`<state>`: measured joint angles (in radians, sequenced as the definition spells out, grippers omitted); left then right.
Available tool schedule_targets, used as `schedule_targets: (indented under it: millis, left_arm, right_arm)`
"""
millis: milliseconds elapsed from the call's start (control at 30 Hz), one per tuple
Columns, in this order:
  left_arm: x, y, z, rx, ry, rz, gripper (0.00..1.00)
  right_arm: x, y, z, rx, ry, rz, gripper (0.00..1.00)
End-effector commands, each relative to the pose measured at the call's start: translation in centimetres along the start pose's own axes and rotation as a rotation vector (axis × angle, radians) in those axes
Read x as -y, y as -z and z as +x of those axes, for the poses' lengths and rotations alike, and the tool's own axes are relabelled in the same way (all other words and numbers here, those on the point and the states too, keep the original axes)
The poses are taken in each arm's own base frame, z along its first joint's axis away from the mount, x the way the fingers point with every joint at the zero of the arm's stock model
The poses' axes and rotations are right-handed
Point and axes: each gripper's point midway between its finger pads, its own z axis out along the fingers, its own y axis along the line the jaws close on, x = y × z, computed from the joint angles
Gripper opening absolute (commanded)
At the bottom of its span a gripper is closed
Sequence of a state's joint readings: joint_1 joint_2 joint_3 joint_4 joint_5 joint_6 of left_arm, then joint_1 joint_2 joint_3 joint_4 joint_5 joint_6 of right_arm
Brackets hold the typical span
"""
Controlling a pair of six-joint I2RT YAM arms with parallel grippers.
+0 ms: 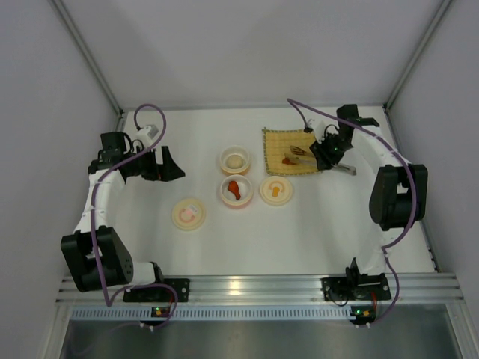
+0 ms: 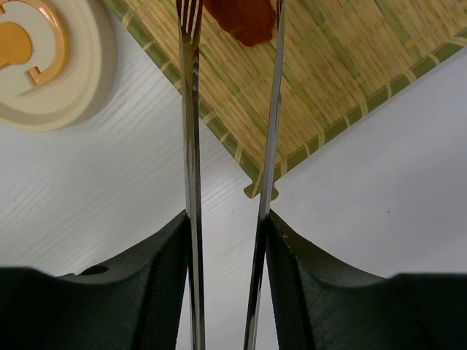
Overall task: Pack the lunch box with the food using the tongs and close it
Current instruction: Pick up the fake food from the plate.
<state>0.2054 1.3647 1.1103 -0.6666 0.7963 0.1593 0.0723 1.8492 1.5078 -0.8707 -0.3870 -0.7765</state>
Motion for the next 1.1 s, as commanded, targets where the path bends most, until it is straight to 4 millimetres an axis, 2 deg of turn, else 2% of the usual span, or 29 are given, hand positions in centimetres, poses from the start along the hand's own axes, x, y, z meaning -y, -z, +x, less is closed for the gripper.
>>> schedule_targets:
  millis: [0,300,733,933,1067]
  left_arm:
    - [0.6,0.6,-1.9,0.054,-0.054,0.016,0.98]
    - [0.6,0.7,-1.8,0.052,-0.056,0.012,0.99]
    - [0.4,0.4,-1.7,0.048,-0.048,0.016,0.98]
    - [0.4,0.4,-1.7,0.049,-0.050,0.017,0.98]
    - [0.4,0.5,-1.7,0.049,-0.048,0.017,0.98]
  right_arm:
    - [0.3,1.7,-1.5,0.066,0.017,-0.013,0.43]
    - [-0.3,2.0,-1.7,0.060,0.020,-0.054,0.46]
    - [0.9,0.4,-1.0,0.015,-0.001,-0.050,0.46]
    - [1.5,0.7,-1.1,0.008,0.012,-0.022,0.49]
    - [1.5,0.7,-0.9,-0.004,0.014,-0.022,0.46]
